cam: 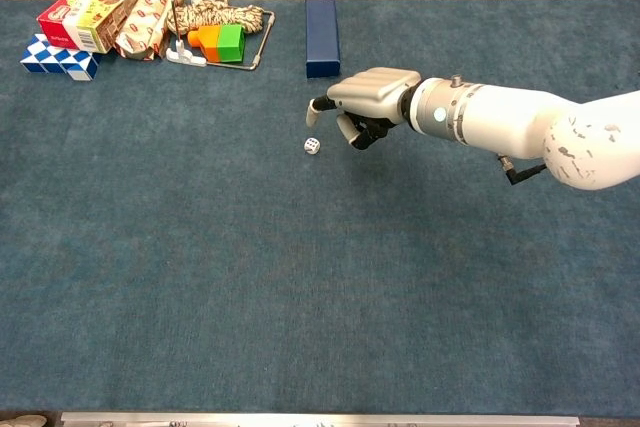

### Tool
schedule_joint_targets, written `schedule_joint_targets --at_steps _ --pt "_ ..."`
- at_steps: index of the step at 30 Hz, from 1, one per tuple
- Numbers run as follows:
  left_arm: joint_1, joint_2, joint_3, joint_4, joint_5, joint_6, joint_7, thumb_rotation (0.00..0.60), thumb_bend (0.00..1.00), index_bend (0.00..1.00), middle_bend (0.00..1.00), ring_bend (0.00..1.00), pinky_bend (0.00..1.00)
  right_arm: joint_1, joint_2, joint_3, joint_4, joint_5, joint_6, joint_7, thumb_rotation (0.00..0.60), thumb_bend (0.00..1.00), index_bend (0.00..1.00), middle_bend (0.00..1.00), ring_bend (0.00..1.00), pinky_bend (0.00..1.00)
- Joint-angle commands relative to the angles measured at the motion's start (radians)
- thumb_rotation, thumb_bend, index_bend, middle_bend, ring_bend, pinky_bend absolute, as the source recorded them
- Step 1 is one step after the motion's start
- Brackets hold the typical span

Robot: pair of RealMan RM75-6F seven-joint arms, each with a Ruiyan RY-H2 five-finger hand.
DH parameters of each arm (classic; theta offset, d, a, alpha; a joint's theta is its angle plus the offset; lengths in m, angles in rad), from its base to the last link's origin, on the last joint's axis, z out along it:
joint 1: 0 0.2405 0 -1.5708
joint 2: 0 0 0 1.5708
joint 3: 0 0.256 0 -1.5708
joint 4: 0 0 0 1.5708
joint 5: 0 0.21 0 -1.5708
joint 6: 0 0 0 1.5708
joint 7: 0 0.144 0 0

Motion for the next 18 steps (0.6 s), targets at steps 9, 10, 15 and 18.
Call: schedule_joint_targets --at_steps 9,10,15,18 --pt "-0.01 -0.009 -0.008 0.008 0.002 -0.006 -0.001 0.6 0.17 0.11 0.11 0.12 0.06 -0.165 0.215 -0.037 -0.217 -0.11 0.299 -0.03 0.6 0.91 0.18 0.97 0.98 1.0" --pt "-0.012 -0.009 -0.009 0.008 0.002 -0.007 -0.001 0.6 0.17 0.11 0.11 0.12 0.06 -0.186 0.237 -0.042 -0.237 -0.12 0.332 -0.033 0.6 0.84 0.17 0.94 0.95 1.0" --pt "-0.022 -0.014 -0.019 0.008 0.009 -0.004 -0.013 0.6 0.17 0.11 0.11 0.12 0.06 -0.317 0.339 -0.085 -0.325 -0.186 0.518 -0.056 0.6 0.52 0.16 0.67 0.71 0.91" --pt "-0.027 -0.015 -0.022 0.006 0.015 -0.003 -0.019 0.6 0.17 0.11 0.11 0.12 0.06 -0.391 0.391 -0.115 -0.351 -0.225 0.596 -0.055 0.6 0.39 0.15 0.51 0.54 0.72"
